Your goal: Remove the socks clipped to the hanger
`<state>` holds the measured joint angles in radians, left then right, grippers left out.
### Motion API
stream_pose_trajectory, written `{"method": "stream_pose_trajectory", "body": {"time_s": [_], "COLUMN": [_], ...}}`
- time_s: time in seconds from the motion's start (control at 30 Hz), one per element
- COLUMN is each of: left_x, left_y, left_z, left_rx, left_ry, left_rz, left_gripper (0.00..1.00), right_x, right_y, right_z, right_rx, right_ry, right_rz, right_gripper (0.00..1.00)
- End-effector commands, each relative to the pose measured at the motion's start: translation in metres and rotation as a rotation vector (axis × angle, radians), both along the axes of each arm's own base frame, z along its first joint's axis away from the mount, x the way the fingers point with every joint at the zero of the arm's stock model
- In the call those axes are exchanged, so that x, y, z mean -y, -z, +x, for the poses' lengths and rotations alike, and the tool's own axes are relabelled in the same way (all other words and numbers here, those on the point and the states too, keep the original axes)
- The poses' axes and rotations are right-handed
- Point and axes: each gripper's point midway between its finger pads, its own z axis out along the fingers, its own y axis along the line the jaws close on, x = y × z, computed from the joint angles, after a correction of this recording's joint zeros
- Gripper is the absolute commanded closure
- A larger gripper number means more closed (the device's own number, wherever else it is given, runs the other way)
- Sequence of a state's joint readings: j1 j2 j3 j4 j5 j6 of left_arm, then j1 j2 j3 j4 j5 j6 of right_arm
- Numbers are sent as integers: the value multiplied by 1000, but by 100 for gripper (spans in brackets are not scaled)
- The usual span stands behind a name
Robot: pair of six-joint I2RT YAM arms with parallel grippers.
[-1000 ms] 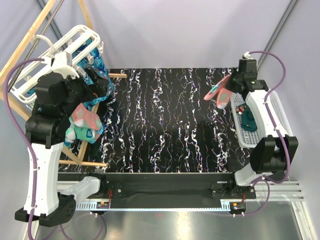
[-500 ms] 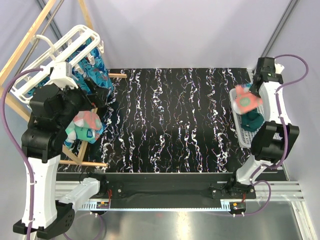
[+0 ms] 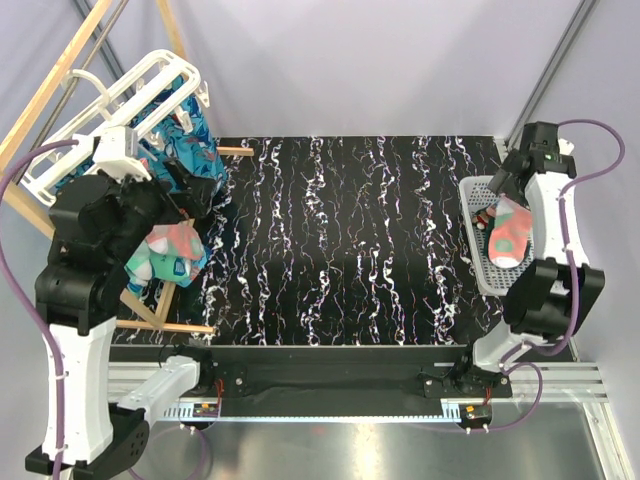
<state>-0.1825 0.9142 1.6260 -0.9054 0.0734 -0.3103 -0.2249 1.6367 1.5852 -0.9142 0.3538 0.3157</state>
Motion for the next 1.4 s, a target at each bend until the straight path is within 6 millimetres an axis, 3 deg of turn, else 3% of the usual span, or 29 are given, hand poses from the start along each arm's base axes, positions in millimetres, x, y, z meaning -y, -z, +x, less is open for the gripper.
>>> {"method": "stream_pose_trajectory", "body": {"time_s": [0.0,0.03,0.07,0.13,0.17,0.2,0.23,0.27,0.3,0.37,0.4,0.5,0.53,0.6,0.63,0.7,0.73,0.77,0.83,0.87,0.93,0.97,1.03,1.1,1.17,1.37], "left_x": [1,0,-2,-3,-5,-6,-10,-12,-14,-23,-26,-36,-38,-39,-39,-39,-39,-38,-37,-37,-33,-32,-28,-26,-25,-23], "left_y": [-24,-24,-23,-22,-20,-23,-23,-22,-25,-25,-26,-16,-11,-6,-4,-4,-5,-5,-6,-7,-9,-8,-9,-8,-8,-11], "left_z": [-15,-16,-17,-19,-19,-21,-22,-23,-24,-26,-27,-27,-27,-28,-28,-29,-31,-31,-32,-33,-33,-33,-34,-35,-36,-38], "left_rx": [76,77,70,68,60,65,68,65,73,74,77,58,48,38,32,34,36,38,43,48,56,57,63,67,74,89], "left_ry": [25,19,8,8,1,-3,-21,-31,-43,-89,-103,-162,-169,-174,-174,-172,-171,-167,-158,-155,-138,-134,-112,-100,-91,-80], "left_rz": [-4,-4,-1,6,12,13,20,26,28,37,38,50,57,63,65,66,63,62,58,57,47,45,35,31,31,19], "left_gripper": [1,1,1,1,1,1,1,1,1,1,1,1,1,1,1,1,1,1,1,1,1,1,1,1,1,1], "right_x": [-44,-57,-86,-121,-156,-171,-197,-232,-253,-296,-331,-370,-371,-365,-345,-311,-280,-257,-216,-178,-142,-111,-96,-79,-78,-39], "right_y": [-99,-109,-125,-142,-149,-154,-160,-152,-165,-170,-170,-156,-145,-126,-113,-86,-77,-62,-61,-45,-50,-42,-46,-38,-21,34], "right_z": [10,12,12,20,19,26,24,21,25,28,20,23,31,37,49,45,47,33,19,9,-9,-19,-29,-31,-29,-31], "right_rx": [318,356,413,493,526,580,623,623,696,756,764,742,717,659,621,473,417,319,281,214,216,188,201,186,144,51], "right_ry": [-144,-184,-273,-378,-491,-535,-612,-702,-762,-866,-958,-1040,-1025,-986,-886,-789,-698,-653,-556,-467,-388,-311,-287,-250,-258,-142], "right_rz": [51,66,98,114,166,194,281,329,336,324,348,371,359,324,239,143,74,40,-6,-27,-35,-38,-40,-40,-12,88], "right_gripper": [0,0,0,0,0,0,1,0,0,0,0,0,0,0,0,0,0,0,0,0,3,5,9,9,9,15]}}
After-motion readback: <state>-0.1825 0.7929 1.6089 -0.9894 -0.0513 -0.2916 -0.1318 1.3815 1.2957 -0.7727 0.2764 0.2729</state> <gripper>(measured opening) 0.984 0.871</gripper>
